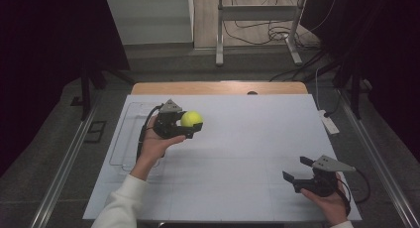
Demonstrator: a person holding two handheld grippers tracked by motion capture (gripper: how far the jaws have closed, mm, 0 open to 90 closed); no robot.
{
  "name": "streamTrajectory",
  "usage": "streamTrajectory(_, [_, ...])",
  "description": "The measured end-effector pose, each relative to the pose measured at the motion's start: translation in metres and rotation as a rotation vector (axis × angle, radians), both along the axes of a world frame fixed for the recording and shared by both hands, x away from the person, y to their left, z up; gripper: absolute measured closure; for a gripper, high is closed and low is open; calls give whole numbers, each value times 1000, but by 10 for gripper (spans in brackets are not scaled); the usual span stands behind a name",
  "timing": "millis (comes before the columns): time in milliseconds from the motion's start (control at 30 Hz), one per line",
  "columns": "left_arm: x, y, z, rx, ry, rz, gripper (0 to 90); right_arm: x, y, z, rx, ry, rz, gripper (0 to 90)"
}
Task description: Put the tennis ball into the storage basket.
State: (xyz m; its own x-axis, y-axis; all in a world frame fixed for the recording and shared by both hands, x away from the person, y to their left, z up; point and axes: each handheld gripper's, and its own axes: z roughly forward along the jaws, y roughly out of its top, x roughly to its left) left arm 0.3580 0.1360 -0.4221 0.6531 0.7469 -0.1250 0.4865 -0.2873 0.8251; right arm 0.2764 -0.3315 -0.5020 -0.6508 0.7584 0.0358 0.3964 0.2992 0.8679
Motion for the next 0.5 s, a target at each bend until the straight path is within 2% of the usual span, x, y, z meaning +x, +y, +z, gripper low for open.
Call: streamTrajectory(500, [-3, 9, 7, -33, -31, 23, 270, 0, 0, 0, 1, -1, -1, 105])
